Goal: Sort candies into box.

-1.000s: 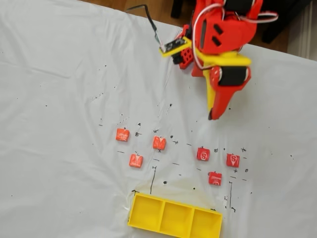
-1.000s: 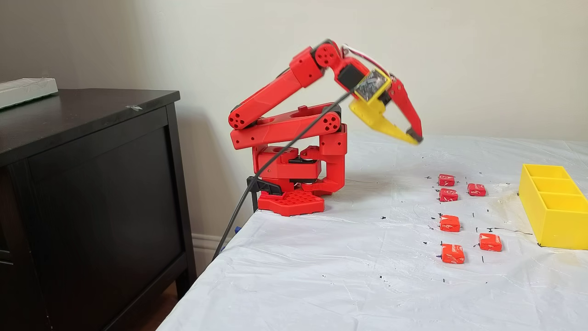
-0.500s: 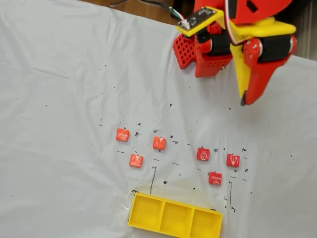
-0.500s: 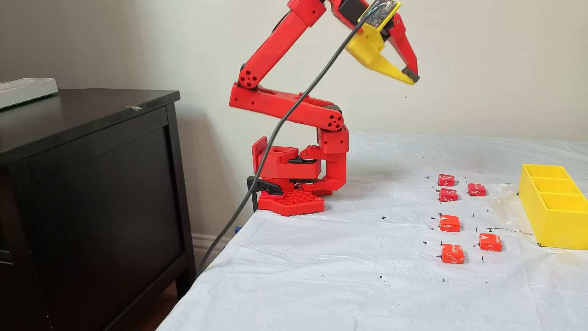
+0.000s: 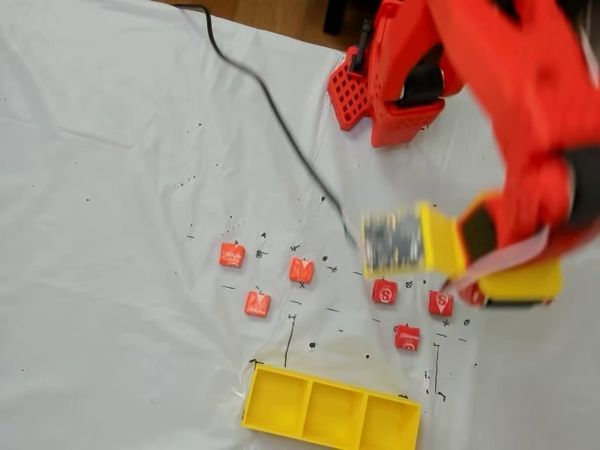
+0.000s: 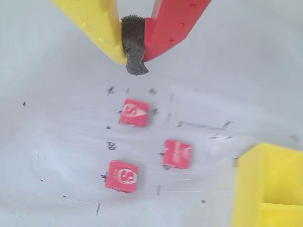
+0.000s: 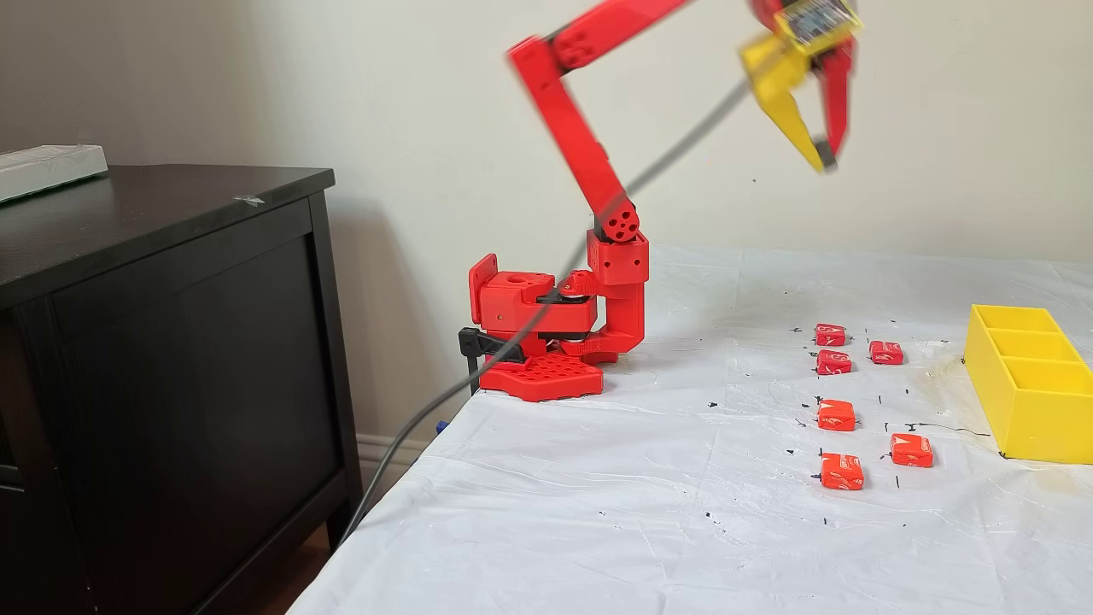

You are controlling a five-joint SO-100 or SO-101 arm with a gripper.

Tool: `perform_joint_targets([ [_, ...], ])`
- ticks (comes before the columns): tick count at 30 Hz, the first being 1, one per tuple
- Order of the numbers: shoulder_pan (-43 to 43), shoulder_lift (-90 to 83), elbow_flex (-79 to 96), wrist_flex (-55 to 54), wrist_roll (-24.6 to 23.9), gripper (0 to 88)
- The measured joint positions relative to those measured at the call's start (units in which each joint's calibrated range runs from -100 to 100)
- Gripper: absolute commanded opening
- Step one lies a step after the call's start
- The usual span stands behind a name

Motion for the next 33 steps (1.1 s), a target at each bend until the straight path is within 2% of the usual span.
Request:
perform_joint_targets([
  [5, -2.1, 3.9, -0.1, 0.4, -0.4, 0.6],
  [9, -4.3, 4.3, 3.9, -1.0, -0.7, 9.6],
  [13, -5.1, 4.3, 8.8, -3.7, -2.2, 13.0],
  [18, -5.1, 4.3, 12.5, -8.1, -1.9, 21.6],
  [33, -5.1, 9.1, 17.0, -15.8, -1.0, 28.5],
])
